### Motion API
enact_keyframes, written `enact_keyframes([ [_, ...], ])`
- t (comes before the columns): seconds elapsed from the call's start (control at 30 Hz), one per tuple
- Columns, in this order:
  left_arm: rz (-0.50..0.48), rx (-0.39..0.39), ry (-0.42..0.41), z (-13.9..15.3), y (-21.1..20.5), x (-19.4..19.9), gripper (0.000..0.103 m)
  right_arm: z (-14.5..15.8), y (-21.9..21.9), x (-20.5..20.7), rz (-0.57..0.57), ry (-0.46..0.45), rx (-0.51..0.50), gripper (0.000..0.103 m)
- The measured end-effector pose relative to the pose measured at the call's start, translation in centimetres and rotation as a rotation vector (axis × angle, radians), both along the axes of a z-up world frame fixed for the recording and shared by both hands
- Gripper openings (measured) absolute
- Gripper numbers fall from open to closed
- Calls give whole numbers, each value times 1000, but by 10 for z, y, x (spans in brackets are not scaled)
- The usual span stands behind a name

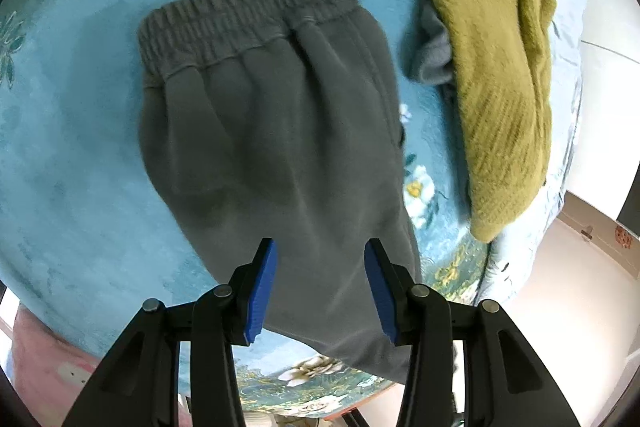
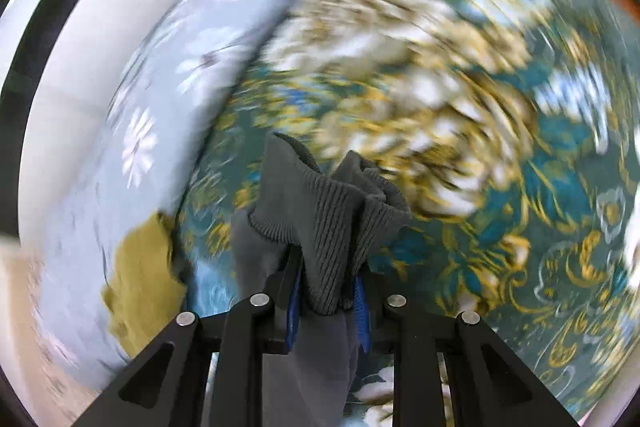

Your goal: Fold clothes

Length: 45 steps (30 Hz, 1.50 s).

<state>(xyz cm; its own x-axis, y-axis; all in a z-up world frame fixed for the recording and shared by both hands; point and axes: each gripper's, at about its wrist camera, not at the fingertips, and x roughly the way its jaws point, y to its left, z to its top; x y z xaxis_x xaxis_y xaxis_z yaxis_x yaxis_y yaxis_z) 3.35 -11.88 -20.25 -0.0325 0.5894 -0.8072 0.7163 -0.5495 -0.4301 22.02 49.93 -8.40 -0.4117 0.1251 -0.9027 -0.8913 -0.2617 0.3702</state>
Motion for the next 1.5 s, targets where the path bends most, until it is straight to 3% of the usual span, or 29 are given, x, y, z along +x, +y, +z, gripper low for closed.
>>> enact_keyframes([
  [0.13,-6,-2,30,11,-4,-2,46,39,-62,-58,270,-85,221,24],
  [0.27,25,-15,41,17,-21,3,46,54,-154,-115,577,-120,385,24],
  [0.43,68,-27,29,17,-43,19,46,27,-255,-147,842,-163,465,25],
  [0.67,100,-46,1,16,-65,33,46,-42,-332,-165,978,-316,463,26],
  [0.83,88,-55,0,14,-67,29,46,-54,-354,-159,1035,-340,468,34],
  [1.0,25,-45,11,13,-51,21,46,-32,-354,-147,1102,-213,388,46],
  [1.13,-141,-24,83,16,-5,-1,46,-15,-315,-134,1015,-170,357,55],
  [1.27,-342,67,136,12,66,-20,47,-22,-246,-117,819,-261,299,56],
  [1.37,-481,129,163,9,124,-28,47,-28,-214,-109,739,-306,266,56],
  [1.5,-724,22,164,3,182,-28,44,-31,-193,-103,697,-327,230,56],
])
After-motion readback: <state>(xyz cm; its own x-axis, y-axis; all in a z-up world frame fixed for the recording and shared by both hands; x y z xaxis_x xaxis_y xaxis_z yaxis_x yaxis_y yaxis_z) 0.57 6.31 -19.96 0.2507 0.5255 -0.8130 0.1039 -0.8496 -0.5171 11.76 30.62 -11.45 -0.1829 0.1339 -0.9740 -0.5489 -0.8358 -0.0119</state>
